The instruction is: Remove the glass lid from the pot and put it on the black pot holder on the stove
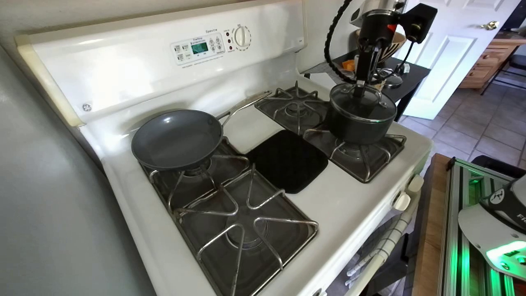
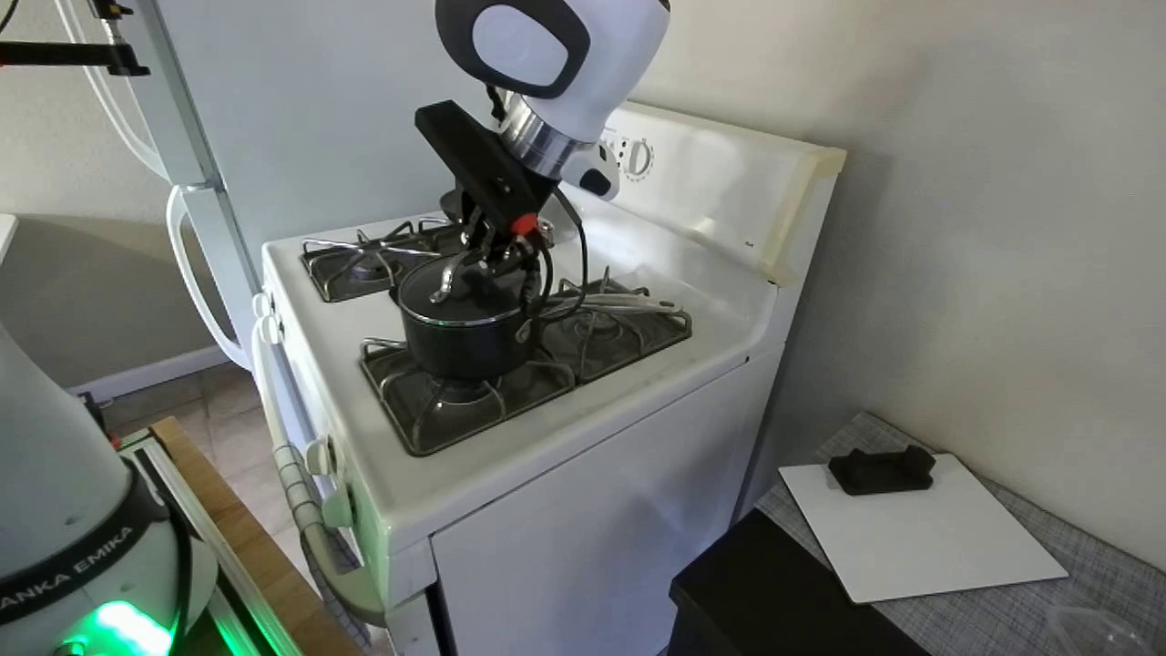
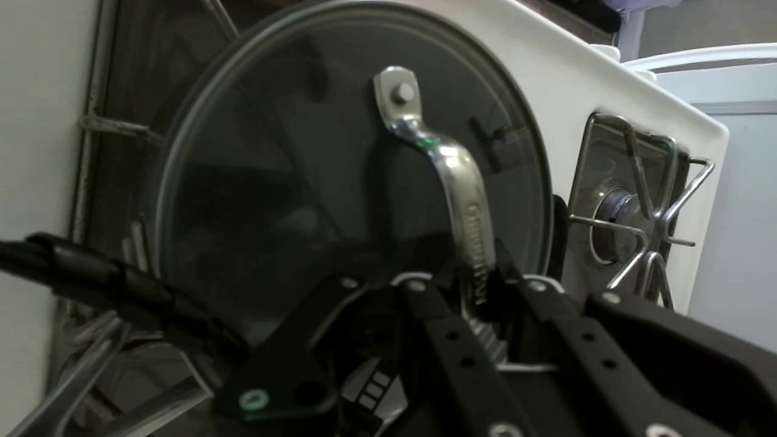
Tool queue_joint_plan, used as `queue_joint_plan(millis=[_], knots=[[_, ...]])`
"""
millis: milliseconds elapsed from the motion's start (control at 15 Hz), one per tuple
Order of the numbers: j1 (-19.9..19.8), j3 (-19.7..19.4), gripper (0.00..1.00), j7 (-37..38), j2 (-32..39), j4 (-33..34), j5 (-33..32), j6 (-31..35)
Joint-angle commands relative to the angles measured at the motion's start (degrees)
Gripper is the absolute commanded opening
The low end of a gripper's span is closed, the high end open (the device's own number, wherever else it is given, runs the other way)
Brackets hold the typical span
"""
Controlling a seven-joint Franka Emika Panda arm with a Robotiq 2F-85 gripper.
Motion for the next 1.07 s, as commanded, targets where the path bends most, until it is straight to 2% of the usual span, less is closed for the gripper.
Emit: queue_joint_plan(millis=[0, 533, 1000], knots=[[0.4, 0.6, 0.00, 3.3, 0.8, 1.7, -0.8, -1.3], [0.8, 1.7, 0.00, 7.3, 0.0, 3.4, -1.0, -3.6], [1.4, 2.7, 0.00, 10.8, 1.0, 6.8, -1.8, -9.4]])
